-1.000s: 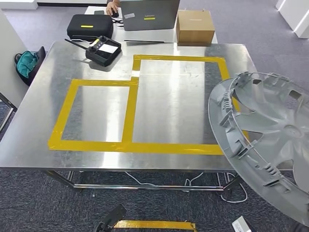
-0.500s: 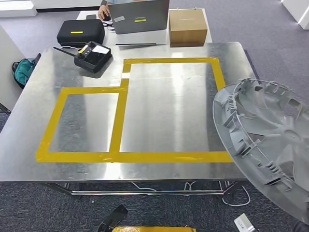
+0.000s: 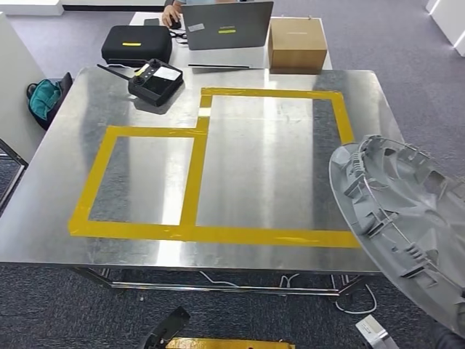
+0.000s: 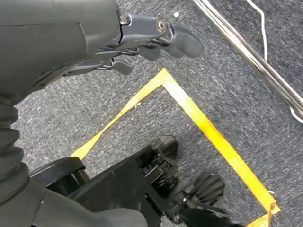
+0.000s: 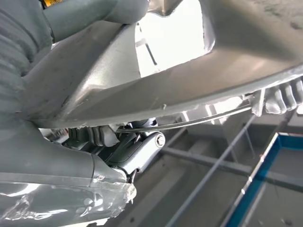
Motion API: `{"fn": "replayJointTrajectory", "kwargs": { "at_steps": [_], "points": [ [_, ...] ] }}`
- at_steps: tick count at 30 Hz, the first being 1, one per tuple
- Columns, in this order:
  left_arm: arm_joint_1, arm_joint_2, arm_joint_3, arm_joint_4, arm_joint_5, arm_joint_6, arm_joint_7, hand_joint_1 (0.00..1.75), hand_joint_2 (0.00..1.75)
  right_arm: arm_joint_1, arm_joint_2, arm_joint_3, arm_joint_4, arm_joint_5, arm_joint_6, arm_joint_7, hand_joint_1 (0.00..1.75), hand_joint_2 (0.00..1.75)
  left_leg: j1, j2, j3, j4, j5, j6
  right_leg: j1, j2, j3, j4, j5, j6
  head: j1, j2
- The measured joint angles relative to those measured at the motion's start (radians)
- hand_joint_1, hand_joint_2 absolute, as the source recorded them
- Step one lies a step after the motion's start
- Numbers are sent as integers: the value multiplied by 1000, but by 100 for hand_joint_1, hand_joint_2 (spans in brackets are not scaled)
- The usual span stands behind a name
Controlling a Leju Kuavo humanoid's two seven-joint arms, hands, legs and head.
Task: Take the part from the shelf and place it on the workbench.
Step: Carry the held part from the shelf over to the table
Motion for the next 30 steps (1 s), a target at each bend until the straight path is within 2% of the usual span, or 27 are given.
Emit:
{"fn": "replayJointTrajectory", "kwargs": {
  "at_steps": [1, 2, 4, 5, 6, 7, 9, 11, 15, 17, 20, 21, 25, 30],
  "points": [
    [2, 0, 0, 0, 0, 0, 0, 0, 175, 2, 0, -1, 7, -10, 0, 2, 175, 175, 1, -7, 3, 1, -2, -1, -2, 0, -15, 24, 5, 3, 0, 0],
    [3, 1, 0, 0, 0, 1, 0, 0, 175, 5, 0, -2, 13, -23, 0, 2, 175, 175, 3, -15, 9, 1, -6, -3, -5, 1, -11, 8, 30, 6, 1, 0],
    [4, 1, 1, 0, -1, 5, 0, 0, 175, 10, 0, -12, 28, -61, 0, 1, 175, 175, 8, -30, 25, 2, -19, -12, -10, 7, 46, -109, 103, 12, 1, 0],
    [3, 2, 1, 0, -2, 8, 0, 0, 175, 10, 0, -19, 38, -83, 0, 0, 175, 175, 8, -37, 31, 6, -27, -18, -11, 14, 79, -167, 124, 14, 4, 0],
    [3, 2, 2, 0, -3, 11, 0, 0, 175, 11, 0, -28, 49, -104, 0, 0, 175, 175, 8, -41, 31, 10, -34, -24, -13, 19, 102, -208, 129, 9, 6, 0],
    [3, 4, 3, 0, -6, 13, -1, 0, 175, 12, 0, -36, 62, -126, 0, 3, 175, 175, 6, -43, 27, 13, -38, -24, -14, 23, 111, -223, 120, 2, 4, 0],
    [5, 5, 9, 0, -13, 16, -2, 0, 175, 20, 0, -51, 90, -166, 0, 10, 175, 175, 3, -45, 19, 16, -38, -16, -15, 26, 113, -234, 114, -13, -1, 0],
    [6, 6, 16, 0, -19, 16, -3, 0, 175, 30, 0, -67, 121, -197, 0, 16, 175, 175, 2, -45, 17, 12, -32, -10, -16, 29, 107, -234, 115, -15, -5, 0],
    [6, 7, 22, 0, -22, 16, -3, 0, 175, 38, 0, -86, 157, -215, 0, 14, 175, 175, 2, -43, 16, 4, -24, -14, -14, 33, 100, -235, 116, -23, -6, 0],
    [6, 7, 22, 0, -22, 16, -3, 0, 175, 39, 0, -98, 177, -242, 0, 17, 175, 175, 3, -42, 15, 1, -25, -20, -11, 32, 99, -235, 116, -28, -6, 0],
    [8, 8, 24, 0, -22, 16, -3, 0, 175, 46, 0, -121, 224, -292, 0, 35, 175, 175, 5, -42, 13, 0, -26, -40, -9, 31, 101, -234, 117, -31, -6, 0],
    [9, 8, 24, 0, -23, 16, -3, 0, 175, 48, 0, -132, 243, -300, 1, 41, 175, 175, 5, -42, 13, 0, -26, -44, -9, 31, 102, -235, 117, -32, -6, 0],
    [9, 9, 26, 0, -31, 12, 0, 0, 175, 51, 0, -184, 301, -299, 18, 51, 175, 175, 2, -41, 14, 3, -25, -44, -11, 31, 107, -238, 122, -30, -6, 0],
    [6, 12, 27, 0, -45, -3, 5, 0, 175, 37, 0, -250, 337, -271, 100, 49, 175, 175, 0, -40, 14, 7, -23, -40, -12, 31, 111, -242, 127, -27, -6, 0]
  ]
}}
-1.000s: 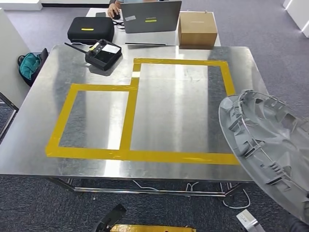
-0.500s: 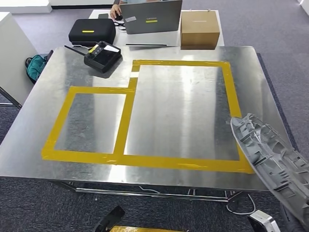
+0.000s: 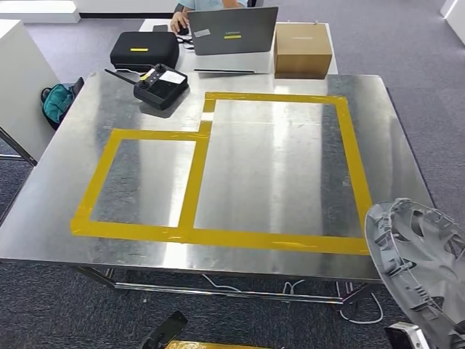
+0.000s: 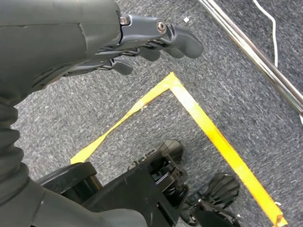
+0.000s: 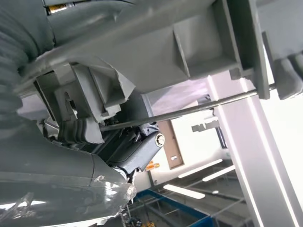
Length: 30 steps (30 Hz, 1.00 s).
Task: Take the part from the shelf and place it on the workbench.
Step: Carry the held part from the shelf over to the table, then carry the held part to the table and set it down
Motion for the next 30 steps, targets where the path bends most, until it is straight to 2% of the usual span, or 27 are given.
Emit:
{"fn": "replayJointTrajectory", "kwargs": {
  "at_steps": [3, 8, 11, 15, 25, 27, 30],
  "points": [
    [-2, 1, 0, 0, -12, -6, 6, 0, 175, -37, 0, -68, 26, 14, 57, -23, 175, 175, -1, 0, 0, 0, 1, 2, 0, 0, 1, -3, 2, 2, 0, 0],
    [-9, 4, -5, 0, -33, -25, 15, 0, 175, -143, 0, -231, 82, 76, 168, -117, 175, 175, -2, 1, 0, 1, 2, 4, -2, 0, 3, -4, 4, 4, 0, 0],
    [-15, 4, -11, 0, -44, -36, 17, 0, 175, -218, -5, -331, 126, 126, 199, -176, 175, 175, -3, 1, 0, 2, 3, 4, -3, 0, 3, -5, 5, 5, 0, 0],
    [-22, 5, -16, 0, -53, -44, 21, 0, 175, -289, -26, -407, 181, 188, 222, -204, 175, 175, -3, 1, 0, 3, 3, 5, -4, 1, 4, -5, 5, 6, 0, 0],
    [-29, 7, -26, 0, -61, -54, 28, 0, 175, -340, -62, -440, 241, 251, 230, -201, 175, 175, -4, 1, 0, 3, 3, 5, -5, 1, 4, -5, 6, 6, 0, 0],
    [-30, 7, -32, 0, -65, -56, 31, 0, 175, -340, -82, -429, 256, 270, 229, -173, 175, 175, -4, 1, 0, 3, 3, 5, -5, 1, 4, -5, 6, 6, 0, 0],
    [-32, 7, -38, 0, -71, -60, 33, 0, 175, -331, -129, -373, 275, 279, 224, -84, 175, 175, -4, 1, 0, 3, 3, 5, -5, 1, 4, -5, 6, 6, 0, 0]
  ]
}}
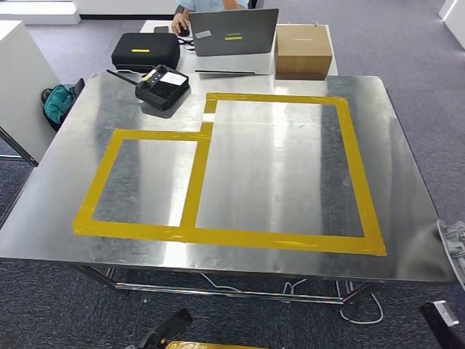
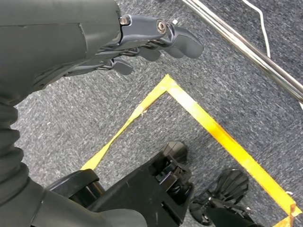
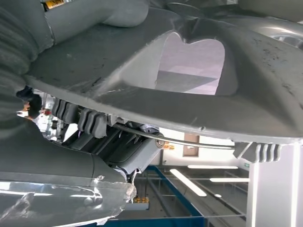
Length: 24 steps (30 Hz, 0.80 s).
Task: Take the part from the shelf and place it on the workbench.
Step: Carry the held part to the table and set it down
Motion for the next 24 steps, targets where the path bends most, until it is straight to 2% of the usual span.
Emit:
{"fn": "replayJointTrajectory", "kwargs": {
  "at_steps": [5, 8, 13, 16, 19, 24],
  "points": [
    [-3, 0, -6, 0, -4, -10, 1, 0, 175, 53, -108, 177, 5, 2, -7, 206, 175, 175, -1, 0, 0, 0, 0, 2, -2, 0, 0, 0, 0, 0, 0, 0],
    [-4, 0, -11, 0, -6, -12, 2, 0, 175, 93, -196, 281, -2, 2, -8, 340, 175, 175, -2, 0, 0, 0, 0, 3, -2, 0, 0, 0, 0, 1, 0, 0],
    [-5, 0, -19, 0, -9, -12, 4, 0, 175, 181, -417, 459, -57, 2, -12, 654, 175, 175, -6, 0, -1, 0, 0, 7, -6, -1, 0, 0, 0, 1, 0, 0],
    [-7, -1, -21, 0, -11, -12, 9, 0, 175, 225, -580, 528, -124, 1, 17, 826, 175, 175, -9, 0, -1, 0, 1, 9, -9, -1, -1, 0, 1, 4, 0, 0],
    [-10, -2, -21, 0, -11, -15, 14, 0, 175, 237, -711, 578, -176, 2, 52, 891, 175, 175, -10, 1, -2, 0, 2, 10, -10, 0, -1, -1, 3, 6, 0, 0],
    [-13, -4, -23, 0, -13, -23, 15, 0, 175, 224, -846, 661, -197, 2, 98, 898, 175, 175, -10, 1, -2, 0, 3, 12, -10, 0, -1, -2, 4, 8, 0, 0]
  ]
}}
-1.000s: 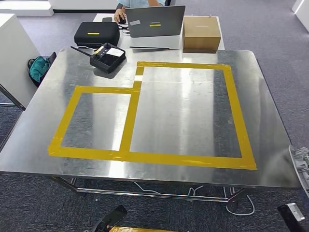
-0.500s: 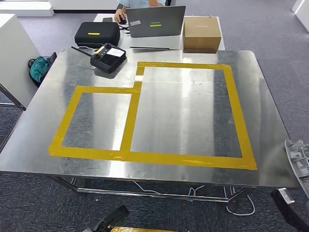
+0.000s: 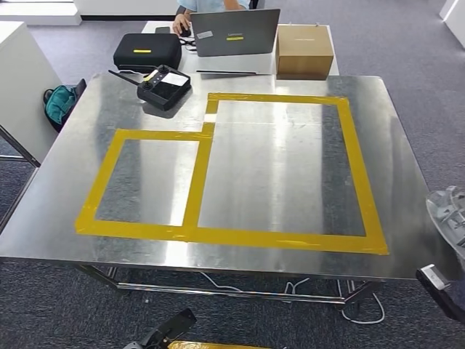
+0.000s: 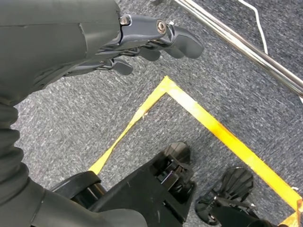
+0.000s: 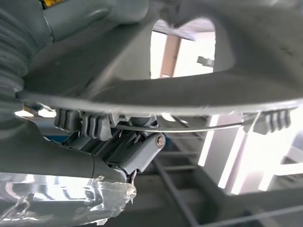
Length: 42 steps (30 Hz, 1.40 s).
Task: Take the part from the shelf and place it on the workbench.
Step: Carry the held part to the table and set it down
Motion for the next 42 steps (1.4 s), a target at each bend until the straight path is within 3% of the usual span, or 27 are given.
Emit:
{"fn": "replayJointTrajectory", "kwargs": {
  "at_steps": [9, 18, 21, 25, 27, 32, 42],
  "points": [
    [-1, -2, -5, 0, -6, -5, 0, 0, 175, -35, -92, 103, 0, -1, 27, 0, 175, 175, 0, 0, -1, 0, 1, 2, 0, -1, 0, 0, 0, 0, 0, 0],
    [-2, -3, -6, 0, -8, -5, 0, 0, 175, -95, -96, 217, 36, 0, 21, -15, 175, 175, 0, 0, -1, 0, 1, 2, 0, 0, 0, -1, 0, 0, 0, 0],
    [-2, -3, -6, 0, -8, -5, -1, 0, 175, -98, -64, 229, 63, 0, 4, -86, 175, 175, 0, 0, -1, 0, 1, 2, 0, 0, 0, -1, 0, 0, 0, 0],
    [-1, -2, -9, 0, -8, -6, -4, 0, 175, -87, 42, 170, 104, -7, -14, -336, 175, 175, 0, 0, -1, 0, 1, 2, 1, 0, -1, -1, 0, 0, 0, 0],
    [-1, -1, -12, 0, -8, -6, -5, 0, 175, -82, 94, 131, 121, -9, -23, -411, 175, 175, 0, 0, -1, 0, 1, 2, 1, 0, -1, -1, 0, 0, 0, 0],
    [-1, 1, -16, 0, -8, -6, -6, 0, 175, -76, 165, 79, 145, -11, -29, -437, 175, 175, 0, 0, -1, 0, 1, 2, 0, 0, 0, -1, 0, 0, 0, 0],
    [-6, 0, -33, 0, -27, -10, -6, 0, 175, -89, 230, 71, 194, 0, -54, -531, 175, 175, 0, 0, -1, 0, 1, 2, 0, 0, 0, -1, 0, 0, 0, 0]
  ]
}}
